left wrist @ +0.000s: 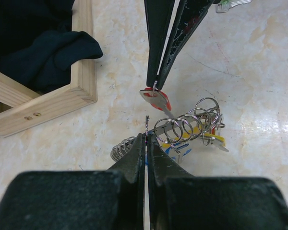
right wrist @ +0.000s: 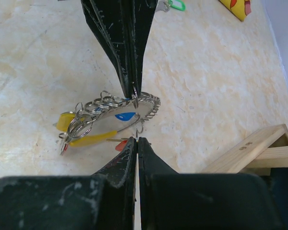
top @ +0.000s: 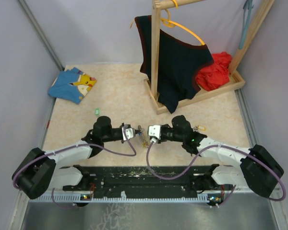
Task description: Put the keys on the keyring
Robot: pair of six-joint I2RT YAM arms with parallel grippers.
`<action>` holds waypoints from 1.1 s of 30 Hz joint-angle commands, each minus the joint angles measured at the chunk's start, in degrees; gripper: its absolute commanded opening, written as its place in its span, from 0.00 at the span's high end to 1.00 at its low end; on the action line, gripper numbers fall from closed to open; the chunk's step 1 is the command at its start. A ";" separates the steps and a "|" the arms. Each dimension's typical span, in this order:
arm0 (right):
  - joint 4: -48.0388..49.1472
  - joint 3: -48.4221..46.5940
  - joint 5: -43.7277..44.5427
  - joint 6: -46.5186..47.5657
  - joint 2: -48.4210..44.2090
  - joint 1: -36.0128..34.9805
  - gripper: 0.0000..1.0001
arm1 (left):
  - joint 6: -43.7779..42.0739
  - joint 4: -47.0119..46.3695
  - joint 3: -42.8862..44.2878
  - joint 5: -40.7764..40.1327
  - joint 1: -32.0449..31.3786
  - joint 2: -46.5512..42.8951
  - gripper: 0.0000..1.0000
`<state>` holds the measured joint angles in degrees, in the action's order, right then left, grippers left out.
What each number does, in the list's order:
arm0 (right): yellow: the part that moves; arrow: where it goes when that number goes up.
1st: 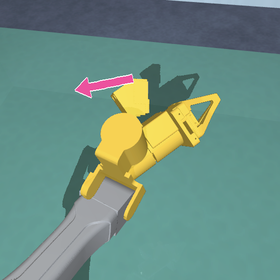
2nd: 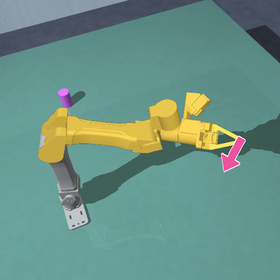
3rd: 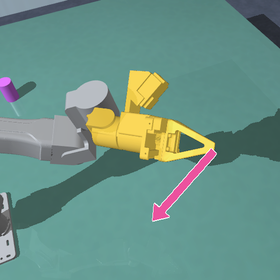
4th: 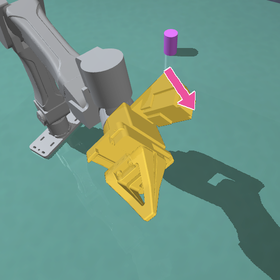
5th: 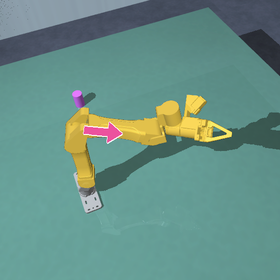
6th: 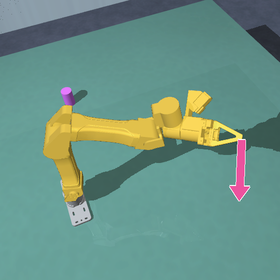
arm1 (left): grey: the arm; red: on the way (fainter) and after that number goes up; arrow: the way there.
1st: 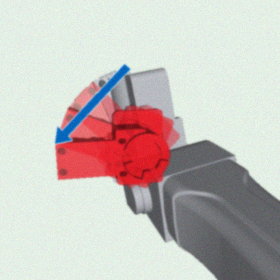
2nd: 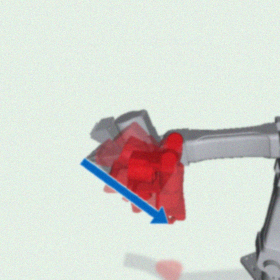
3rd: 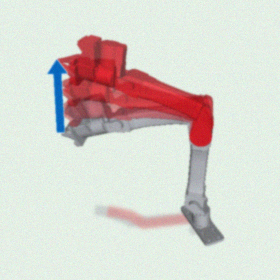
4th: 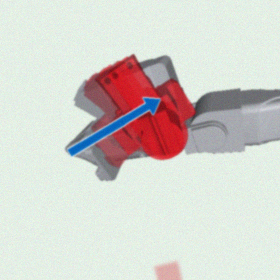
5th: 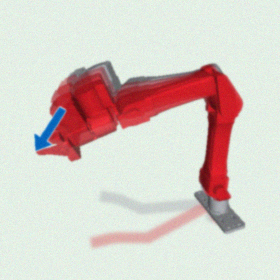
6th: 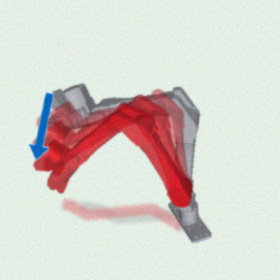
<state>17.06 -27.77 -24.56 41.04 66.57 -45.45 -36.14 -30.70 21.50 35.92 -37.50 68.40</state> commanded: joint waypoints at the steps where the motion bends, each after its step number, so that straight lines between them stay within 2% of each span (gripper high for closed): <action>1: 5.61 -2.48 -2.81 1.30 0.86 0.01 1.00 | -1.55 -0.22 0.66 0.76 -0.62 0.60 0.99; 22: 3.72 -4.85 -6.27 3.83 3.52 -0.69 1.00 | -2.44 1.89 1.73 0.58 -1.62 2.16 0.99; 33: -1.50 -6.67 -6.91 5.19 4.86 -0.82 1.00 | -2.49 1.79 1.67 0.33 -1.70 2.26 0.99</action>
<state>16.16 -31.20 -29.82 45.08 71.02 -45.63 -37.58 -28.08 21.69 35.79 -38.87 70.83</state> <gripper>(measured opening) 0.007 0.016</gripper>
